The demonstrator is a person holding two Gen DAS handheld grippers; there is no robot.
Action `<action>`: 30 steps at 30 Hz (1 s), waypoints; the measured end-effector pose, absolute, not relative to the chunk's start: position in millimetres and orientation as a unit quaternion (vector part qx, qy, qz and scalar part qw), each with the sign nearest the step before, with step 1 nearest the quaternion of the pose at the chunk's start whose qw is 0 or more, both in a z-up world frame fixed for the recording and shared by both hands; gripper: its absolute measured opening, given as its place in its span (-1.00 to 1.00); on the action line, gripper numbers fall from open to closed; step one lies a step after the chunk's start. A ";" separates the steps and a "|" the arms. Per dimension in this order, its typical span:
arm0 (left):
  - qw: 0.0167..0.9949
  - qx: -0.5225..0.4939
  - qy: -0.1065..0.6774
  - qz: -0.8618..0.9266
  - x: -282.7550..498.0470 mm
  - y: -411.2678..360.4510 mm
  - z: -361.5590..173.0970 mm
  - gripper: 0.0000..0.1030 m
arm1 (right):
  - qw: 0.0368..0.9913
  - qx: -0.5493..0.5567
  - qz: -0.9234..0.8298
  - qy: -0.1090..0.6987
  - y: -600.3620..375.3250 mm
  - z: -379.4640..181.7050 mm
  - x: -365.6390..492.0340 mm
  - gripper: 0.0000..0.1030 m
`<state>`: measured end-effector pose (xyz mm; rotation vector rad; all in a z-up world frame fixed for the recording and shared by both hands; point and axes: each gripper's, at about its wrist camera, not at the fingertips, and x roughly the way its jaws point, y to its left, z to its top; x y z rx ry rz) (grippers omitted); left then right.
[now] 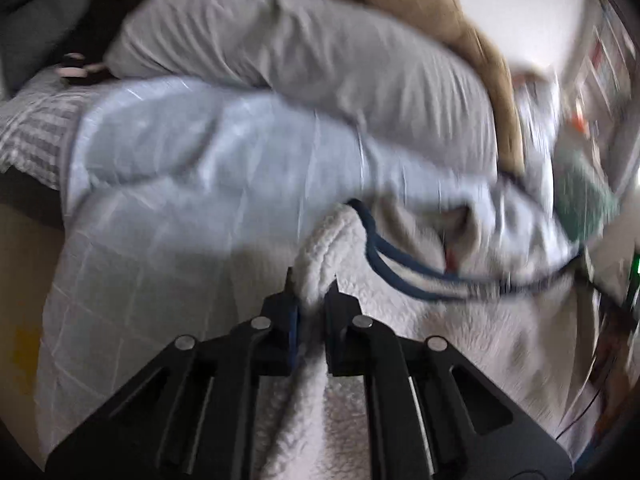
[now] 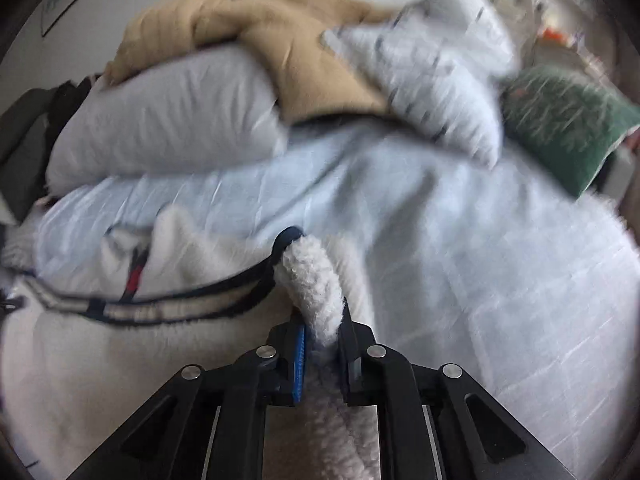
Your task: Fold large clothes
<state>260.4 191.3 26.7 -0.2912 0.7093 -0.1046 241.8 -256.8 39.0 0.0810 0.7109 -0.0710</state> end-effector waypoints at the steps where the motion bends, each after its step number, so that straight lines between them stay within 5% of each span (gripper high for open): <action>1: 0.932 -0.154 0.327 -0.032 264.8 192.0 34.3 -0.78 | 0.939 0.047 -0.044 0.338 -257.8 43.9 246.1 -0.78; 9: 0.955 -0.106 0.273 0.042 340.2 163.2 35.2 -0.77 | 0.949 0.025 -0.107 0.296 -233.5 51.3 332.7 -0.78; 15: 0.929 -0.077 0.357 0.064 401.9 163.4 -41.9 -0.74 | 0.908 0.050 -0.114 0.400 -253.3 -33.4 400.7 -0.77; 23: 0.894 -0.182 0.407 0.047 411.1 201.2 -65.2 -0.16 | 0.887 0.129 -0.080 0.437 -283.3 -56.4 413.6 -0.71; 26: 0.890 -0.165 0.421 0.054 406.7 198.0 -53.7 0.05 | 0.892 0.105 -0.090 0.431 -274.0 -40.7 403.0 -0.46; 28: 0.898 -0.160 0.407 0.050 389.4 193.7 -30.4 0.10 | 0.904 0.095 -0.105 0.405 -268.8 -20.5 382.3 -0.01; 30: 0.906 -0.163 0.388 0.036 369.5 184.0 -10.9 0.33 | 0.917 0.081 -0.110 0.374 -261.9 2.6 355.8 0.12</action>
